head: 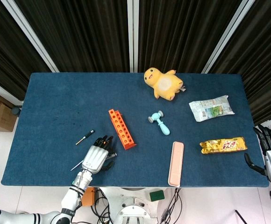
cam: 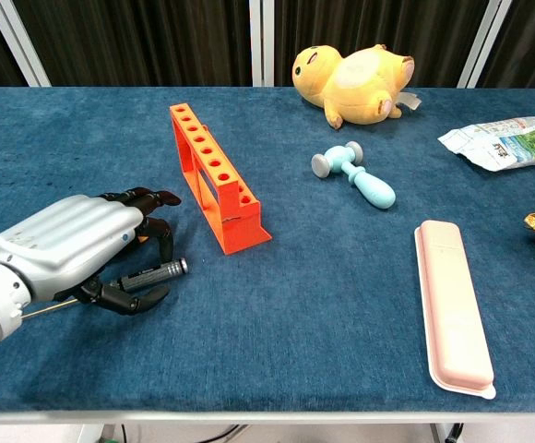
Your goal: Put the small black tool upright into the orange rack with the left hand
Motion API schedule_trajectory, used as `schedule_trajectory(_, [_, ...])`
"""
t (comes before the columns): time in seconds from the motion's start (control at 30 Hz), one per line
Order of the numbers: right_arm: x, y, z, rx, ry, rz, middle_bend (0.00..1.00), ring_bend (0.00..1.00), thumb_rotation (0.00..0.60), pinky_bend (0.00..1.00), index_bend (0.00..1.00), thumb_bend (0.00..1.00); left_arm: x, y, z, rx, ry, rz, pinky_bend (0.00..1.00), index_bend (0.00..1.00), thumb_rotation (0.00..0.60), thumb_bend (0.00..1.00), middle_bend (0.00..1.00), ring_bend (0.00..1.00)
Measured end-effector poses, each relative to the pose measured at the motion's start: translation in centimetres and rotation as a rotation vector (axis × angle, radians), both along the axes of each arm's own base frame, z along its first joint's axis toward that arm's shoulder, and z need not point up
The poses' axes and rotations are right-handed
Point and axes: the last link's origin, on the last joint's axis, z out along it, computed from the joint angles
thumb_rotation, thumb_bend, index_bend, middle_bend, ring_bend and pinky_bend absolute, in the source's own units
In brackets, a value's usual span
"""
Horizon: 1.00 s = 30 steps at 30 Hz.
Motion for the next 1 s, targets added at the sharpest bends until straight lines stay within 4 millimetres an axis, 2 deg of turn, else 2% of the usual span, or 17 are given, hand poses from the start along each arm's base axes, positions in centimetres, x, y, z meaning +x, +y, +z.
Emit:
schedule_trajectory(0.53, [-0.03,-0.01,0.03,0.0,0.0,-0.001,0.0,0.0,0.6,0.0,0.0,0.38,0.06,-0.01,-0.36,0.021,0.02,-0.013,0.14,0.44,0.453,0.33,0.04,0.0])
schedule_trajectory(0.77, [-0.05,-0.02,0.06,0.0,0.0,-0.002,0.0,0.0,0.6,0.0,0.0,0.38,0.15,0.05,-0.56,0.025,0.024,-0.015,0.14,0.46,0.566,0.34,0.04,0.0])
schedule_trajectory(1.0, [-0.06,-0.07,0.03,0.001,0.001,-0.003,0.0,0.0,0.6,0.0,0.0,0.38,0.31,0.0,-0.43,0.032,0.008,-0.01,0.14,0.47,0.599,0.34,0.05,0.0])
